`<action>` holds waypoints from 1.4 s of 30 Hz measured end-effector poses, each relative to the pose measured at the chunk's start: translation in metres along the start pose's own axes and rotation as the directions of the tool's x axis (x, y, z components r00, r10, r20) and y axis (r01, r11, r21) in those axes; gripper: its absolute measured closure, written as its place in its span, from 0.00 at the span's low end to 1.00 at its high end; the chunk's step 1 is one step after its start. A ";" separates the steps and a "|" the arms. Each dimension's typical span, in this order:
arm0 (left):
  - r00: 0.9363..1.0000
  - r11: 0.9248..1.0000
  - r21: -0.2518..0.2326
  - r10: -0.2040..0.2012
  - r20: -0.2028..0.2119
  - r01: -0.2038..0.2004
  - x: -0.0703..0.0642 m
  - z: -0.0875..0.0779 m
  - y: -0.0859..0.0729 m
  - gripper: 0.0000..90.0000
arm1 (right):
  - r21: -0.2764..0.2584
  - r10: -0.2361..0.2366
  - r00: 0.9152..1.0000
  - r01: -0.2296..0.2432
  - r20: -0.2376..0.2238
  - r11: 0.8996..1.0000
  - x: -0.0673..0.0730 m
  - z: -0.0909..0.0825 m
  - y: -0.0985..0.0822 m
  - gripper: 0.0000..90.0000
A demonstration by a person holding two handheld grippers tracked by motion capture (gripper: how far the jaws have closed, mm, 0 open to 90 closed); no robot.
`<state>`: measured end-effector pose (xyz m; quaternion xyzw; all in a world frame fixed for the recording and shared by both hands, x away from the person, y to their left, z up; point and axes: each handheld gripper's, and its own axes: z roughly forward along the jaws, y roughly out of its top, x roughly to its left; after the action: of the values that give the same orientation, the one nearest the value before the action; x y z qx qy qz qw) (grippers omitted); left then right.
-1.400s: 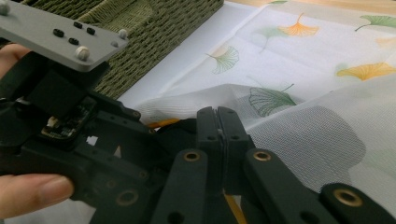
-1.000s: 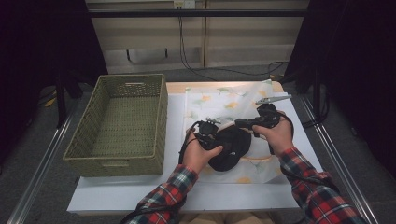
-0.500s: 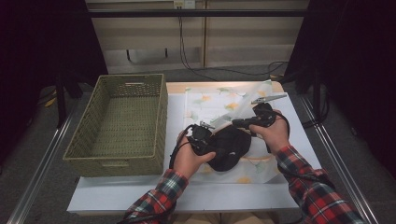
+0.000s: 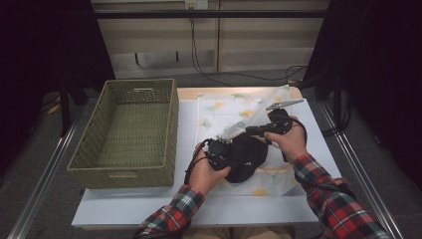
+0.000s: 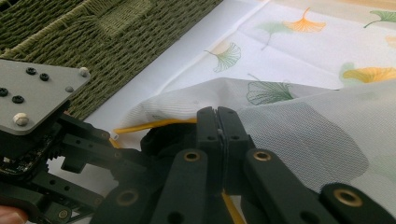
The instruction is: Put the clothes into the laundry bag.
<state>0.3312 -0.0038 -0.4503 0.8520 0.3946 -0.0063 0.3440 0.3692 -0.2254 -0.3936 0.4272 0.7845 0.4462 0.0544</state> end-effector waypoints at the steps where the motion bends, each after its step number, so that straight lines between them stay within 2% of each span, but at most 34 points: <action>1: 1.000 1.000 -0.011 -0.015 -0.003 0.015 -0.001 0.001 0.000 0.77 | 0.000 0.001 1.000 -0.001 0.000 1.000 0.000 0.000 0.000 1.00; 6: 0.999 0.999 -0.021 -0.032 0.010 0.032 0.001 0.001 0.002 0.78 | -0.001 0.000 1.000 0.000 -0.007 1.000 0.000 0.002 0.001 1.00; 9: 0.998 0.997 -0.036 -0.060 0.018 0.061 0.001 0.002 0.005 0.78 | 0.001 0.004 1.000 -0.004 -0.007 1.000 0.000 0.002 0.001 1.00; 10: 0.999 0.998 -0.029 -0.053 0.012 0.053 0.001 0.002 0.006 0.78 | 0.001 0.004 1.000 -0.004 -0.009 1.000 0.001 0.003 0.001 1.00; 12: 0.998 0.997 -0.044 -0.065 0.015 0.066 0.001 0.004 0.008 0.78 | 0.003 0.000 1.000 0.000 -0.011 1.000 0.001 0.003 0.002 1.00; 18: 0.998 0.996 -0.049 -0.069 0.013 0.069 0.002 0.009 0.015 0.78 | 0.001 -0.004 1.000 0.004 -0.019 1.000 0.000 0.002 0.002 1.00; 21: 0.996 0.995 -0.061 -0.084 0.002 0.084 0.003 0.010 0.016 0.78 | 0.003 -0.001 1.000 0.001 -0.021 1.000 -0.001 0.002 0.002 1.00; 27: 0.996 0.994 -0.071 -0.089 -0.011 0.088 0.004 0.012 0.019 0.79 | -0.001 0.001 1.000 -0.001 -0.023 1.000 -0.001 0.002 0.002 1.00; 42: 0.992 0.988 -0.102 -0.121 -0.024 0.118 0.017 0.010 0.023 0.79 | -0.003 -0.002 1.000 0.002 -0.024 1.000 0.000 0.001 0.002 1.00</action>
<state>0.3606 -0.0090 -0.4498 0.8085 0.4500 0.0055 0.3793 0.3710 -0.2248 -0.3923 0.4212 0.7848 0.4523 0.0461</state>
